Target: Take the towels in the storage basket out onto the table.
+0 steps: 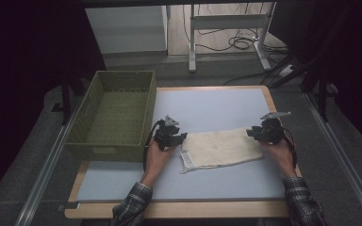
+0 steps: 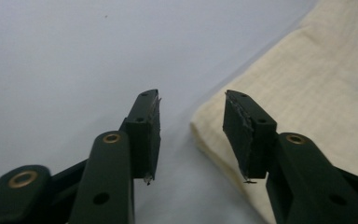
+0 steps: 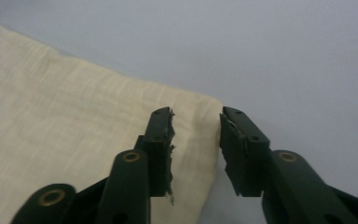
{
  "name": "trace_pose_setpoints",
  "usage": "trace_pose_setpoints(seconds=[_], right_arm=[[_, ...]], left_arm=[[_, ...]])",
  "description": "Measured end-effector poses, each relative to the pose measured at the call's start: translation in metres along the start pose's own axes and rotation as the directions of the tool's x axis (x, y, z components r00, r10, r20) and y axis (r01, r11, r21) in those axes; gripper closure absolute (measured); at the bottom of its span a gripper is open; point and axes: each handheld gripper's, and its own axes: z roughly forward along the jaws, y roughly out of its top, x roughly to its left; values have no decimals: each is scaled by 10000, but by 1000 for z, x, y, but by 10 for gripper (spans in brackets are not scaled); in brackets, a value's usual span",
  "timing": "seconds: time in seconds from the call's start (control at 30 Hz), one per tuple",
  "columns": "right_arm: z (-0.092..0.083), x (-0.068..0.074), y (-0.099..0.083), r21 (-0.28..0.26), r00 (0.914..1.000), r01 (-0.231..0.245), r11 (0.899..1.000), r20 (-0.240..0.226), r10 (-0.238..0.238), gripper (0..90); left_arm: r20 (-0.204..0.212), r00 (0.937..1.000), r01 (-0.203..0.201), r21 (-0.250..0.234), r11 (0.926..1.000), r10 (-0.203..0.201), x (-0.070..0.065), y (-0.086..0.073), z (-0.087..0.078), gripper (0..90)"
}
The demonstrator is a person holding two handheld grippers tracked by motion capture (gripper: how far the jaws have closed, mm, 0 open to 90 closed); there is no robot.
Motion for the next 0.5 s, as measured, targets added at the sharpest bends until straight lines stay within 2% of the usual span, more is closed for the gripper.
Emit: trace_pose_setpoints(seconds=[0.13,0.27,0.37,0.5], right_arm=[[-9,5,-8,-10,9994,-162,9999,-295,161,551],[-13,16,-17,6,9987,-88,10000,-496,88,515],[-16,26,-22,-3,9976,42,10000,-697,-42,496],[-20,42,-27,-85,9949,287,9996,-970,-294,486]], left_arm=[[-391,9989,-257,179,9995,264,3,-5,9,478],[-429,9991,54,318,9995,-40,6,-5,13,382],[-202,9976,676,368,9970,-669,12,-5,14,310],[-301,9980,559,363,9978,-548,10,-5,15,312]])
